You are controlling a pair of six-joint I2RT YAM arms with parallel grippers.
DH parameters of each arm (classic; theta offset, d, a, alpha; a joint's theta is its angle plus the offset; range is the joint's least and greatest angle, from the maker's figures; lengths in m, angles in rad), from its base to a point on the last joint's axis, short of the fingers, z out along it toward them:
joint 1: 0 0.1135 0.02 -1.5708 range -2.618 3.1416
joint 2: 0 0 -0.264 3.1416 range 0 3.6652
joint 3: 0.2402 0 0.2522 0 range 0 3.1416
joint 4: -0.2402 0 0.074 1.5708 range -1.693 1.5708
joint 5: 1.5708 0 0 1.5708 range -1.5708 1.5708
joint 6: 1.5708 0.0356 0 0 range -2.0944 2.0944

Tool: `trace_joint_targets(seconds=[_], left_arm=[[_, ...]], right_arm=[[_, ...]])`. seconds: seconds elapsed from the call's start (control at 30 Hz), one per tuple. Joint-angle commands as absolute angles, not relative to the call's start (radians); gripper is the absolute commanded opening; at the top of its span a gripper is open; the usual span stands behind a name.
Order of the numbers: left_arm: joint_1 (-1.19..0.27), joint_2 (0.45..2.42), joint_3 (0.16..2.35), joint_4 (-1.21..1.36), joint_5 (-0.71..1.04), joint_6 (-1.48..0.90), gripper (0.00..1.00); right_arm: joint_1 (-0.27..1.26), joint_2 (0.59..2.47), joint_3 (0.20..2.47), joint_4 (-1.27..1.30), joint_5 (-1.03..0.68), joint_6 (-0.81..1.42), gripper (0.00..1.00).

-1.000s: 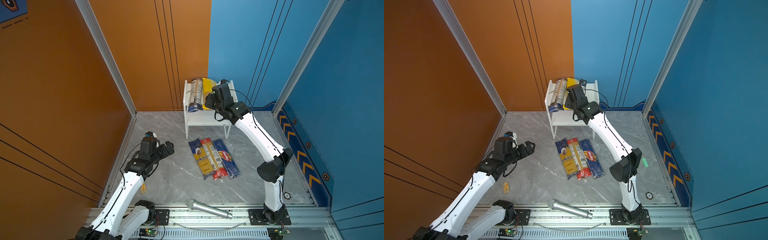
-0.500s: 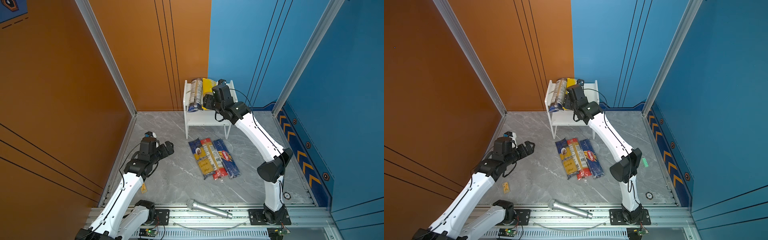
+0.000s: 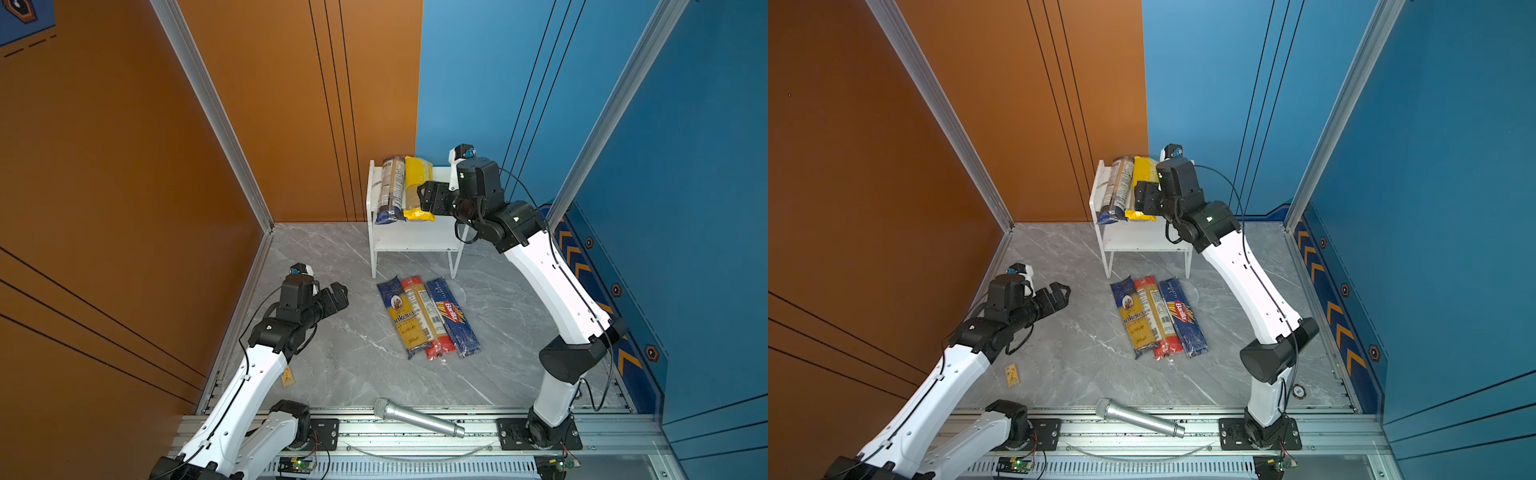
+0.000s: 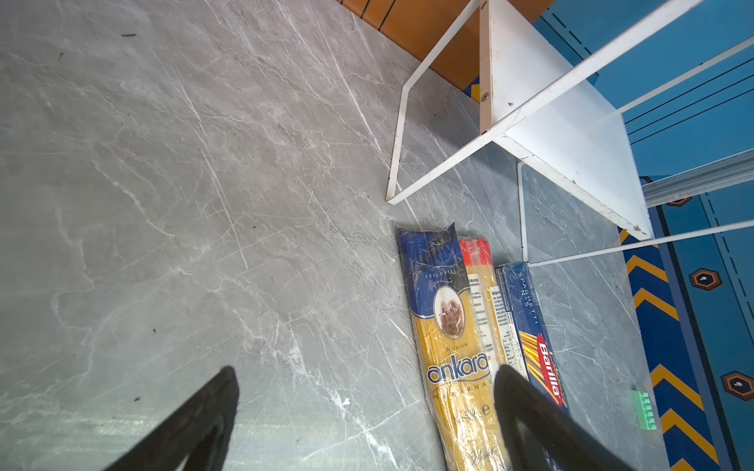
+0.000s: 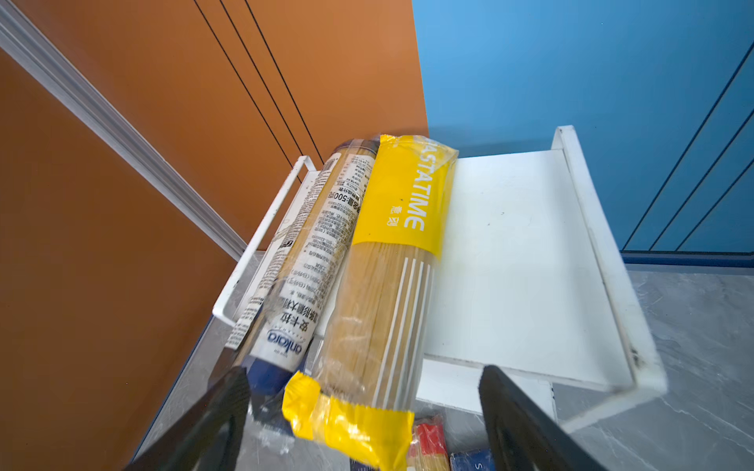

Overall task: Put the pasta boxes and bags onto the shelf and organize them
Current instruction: 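Open the right gripper and draw it back from the yellow bag, then move the right gripper down over the Ankara spaghetti bag on the table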

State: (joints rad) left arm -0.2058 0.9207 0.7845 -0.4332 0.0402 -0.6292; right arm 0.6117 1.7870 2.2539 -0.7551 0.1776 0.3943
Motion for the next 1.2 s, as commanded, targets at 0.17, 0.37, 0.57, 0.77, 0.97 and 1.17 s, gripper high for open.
trace_joint_targets(seconds=[0.17,0.37,0.57,0.77,0.97,1.17], left_arm=[[-0.223,0.946,0.799,-0.423,0.017,-0.630,0.98],[-0.230,0.963,0.807,-0.408,0.025,-0.632,0.98],[-0.220,0.972,0.831,-0.414,0.032,-0.612,0.98],[-0.221,0.978,0.828,-0.414,0.043,-0.620,0.98],[-0.222,0.982,0.820,-0.414,0.048,-0.628,0.98],[-0.224,0.996,0.819,-0.414,0.057,-0.633,0.98]], right_arm=[[0.651,1.568,1.990,-0.807,0.091,0.288,0.86],[0.769,1.411,1.734,-0.798,0.154,0.186,0.86],[0.857,1.286,1.480,-0.743,0.230,0.190,0.87],[0.933,1.218,1.235,-0.646,0.249,0.249,0.87],[1.013,1.259,1.100,-0.569,0.275,0.316,0.87],[1.080,1.351,1.055,-0.509,0.279,0.338,0.89]])
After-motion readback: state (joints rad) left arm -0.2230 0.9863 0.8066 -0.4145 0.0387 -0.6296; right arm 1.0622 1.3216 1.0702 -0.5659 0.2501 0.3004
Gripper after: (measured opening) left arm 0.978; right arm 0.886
